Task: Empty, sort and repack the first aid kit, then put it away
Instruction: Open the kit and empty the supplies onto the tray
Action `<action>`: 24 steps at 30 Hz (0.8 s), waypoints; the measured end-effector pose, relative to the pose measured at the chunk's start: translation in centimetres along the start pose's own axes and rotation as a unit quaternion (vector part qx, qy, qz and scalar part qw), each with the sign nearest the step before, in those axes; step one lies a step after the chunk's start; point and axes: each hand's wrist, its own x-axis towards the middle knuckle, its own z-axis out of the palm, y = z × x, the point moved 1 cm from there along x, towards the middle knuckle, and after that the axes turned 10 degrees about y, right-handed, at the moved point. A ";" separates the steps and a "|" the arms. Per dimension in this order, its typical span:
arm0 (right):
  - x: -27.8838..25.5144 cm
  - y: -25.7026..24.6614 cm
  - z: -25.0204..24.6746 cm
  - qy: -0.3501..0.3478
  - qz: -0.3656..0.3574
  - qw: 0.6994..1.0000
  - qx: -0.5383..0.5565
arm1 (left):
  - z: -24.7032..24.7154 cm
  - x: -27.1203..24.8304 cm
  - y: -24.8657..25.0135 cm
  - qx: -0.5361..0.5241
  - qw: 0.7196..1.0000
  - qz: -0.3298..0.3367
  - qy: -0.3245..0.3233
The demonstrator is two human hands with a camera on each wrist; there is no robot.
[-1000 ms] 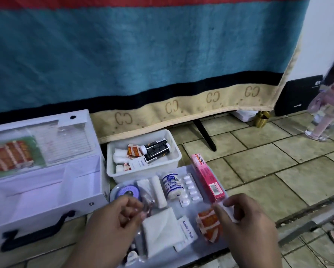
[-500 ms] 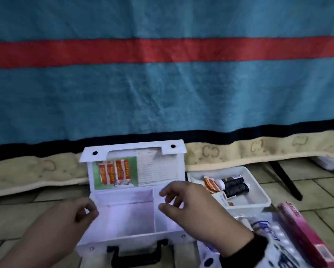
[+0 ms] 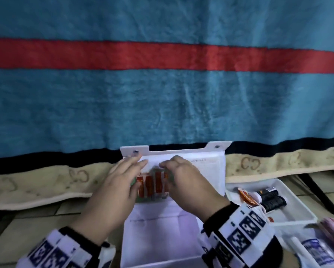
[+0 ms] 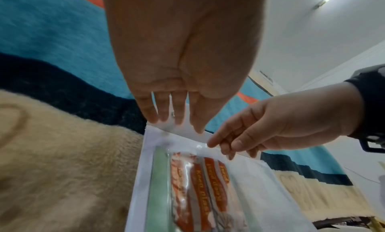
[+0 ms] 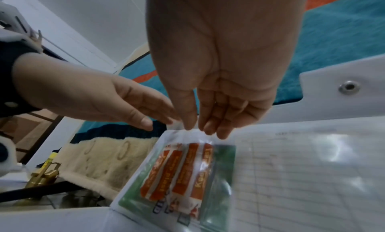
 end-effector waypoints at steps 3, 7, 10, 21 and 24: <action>0.6 -0.1 0.3 -0.003 0.020 1.000 -0.013 | 0.2 1.1 -0.4 -0.002 0.999 0.006 0.042; 1.3 -0.5 0.5 0.018 0.080 0.996 -0.035 | 0.3 2.2 -0.8 0.018 0.998 0.023 0.060; 1.2 -1.2 0.8 0.014 0.087 0.994 -0.069 | 0.3 2.6 -0.4 0.054 0.997 0.023 0.045; 0.8 -2.7 -0.1 -0.010 0.020 0.988 -0.154 | 0.1 3.0 0.6 0.156 0.986 0.060 0.022; 0.9 -2.4 -0.1 0.003 0.026 0.989 -0.146 | -0.3 3.2 1.3 0.156 0.986 0.051 0.028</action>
